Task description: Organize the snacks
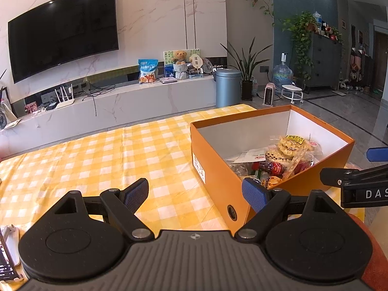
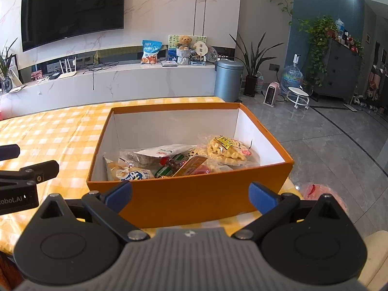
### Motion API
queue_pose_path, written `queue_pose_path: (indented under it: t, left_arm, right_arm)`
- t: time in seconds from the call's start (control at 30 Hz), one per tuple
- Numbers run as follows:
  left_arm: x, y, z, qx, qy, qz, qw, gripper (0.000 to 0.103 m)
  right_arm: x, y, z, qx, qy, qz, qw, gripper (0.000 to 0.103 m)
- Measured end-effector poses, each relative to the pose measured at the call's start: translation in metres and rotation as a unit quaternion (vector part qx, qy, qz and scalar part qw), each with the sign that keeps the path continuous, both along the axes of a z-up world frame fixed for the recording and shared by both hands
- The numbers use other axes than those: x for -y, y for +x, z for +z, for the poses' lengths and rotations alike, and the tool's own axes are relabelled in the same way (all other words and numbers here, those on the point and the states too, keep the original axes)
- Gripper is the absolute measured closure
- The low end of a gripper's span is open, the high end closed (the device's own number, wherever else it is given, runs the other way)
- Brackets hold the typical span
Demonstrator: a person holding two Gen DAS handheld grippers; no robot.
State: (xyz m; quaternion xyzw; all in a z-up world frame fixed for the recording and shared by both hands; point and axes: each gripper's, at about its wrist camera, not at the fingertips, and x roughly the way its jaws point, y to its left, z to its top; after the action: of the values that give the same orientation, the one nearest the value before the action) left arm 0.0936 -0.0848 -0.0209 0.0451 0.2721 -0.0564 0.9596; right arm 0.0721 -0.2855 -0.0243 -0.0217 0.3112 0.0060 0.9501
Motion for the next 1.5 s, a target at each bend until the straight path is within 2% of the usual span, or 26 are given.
queue_pose_path:
  t: [1.5]
  left_arm:
    - [-0.0004, 0.0000, 0.0022, 0.001, 0.007, 0.000, 1.0000, 0.001]
  right_arm:
    - [-0.0069, -0.0017, -0.0083, -0.011, -0.004, 0.005, 1.000, 0.003]
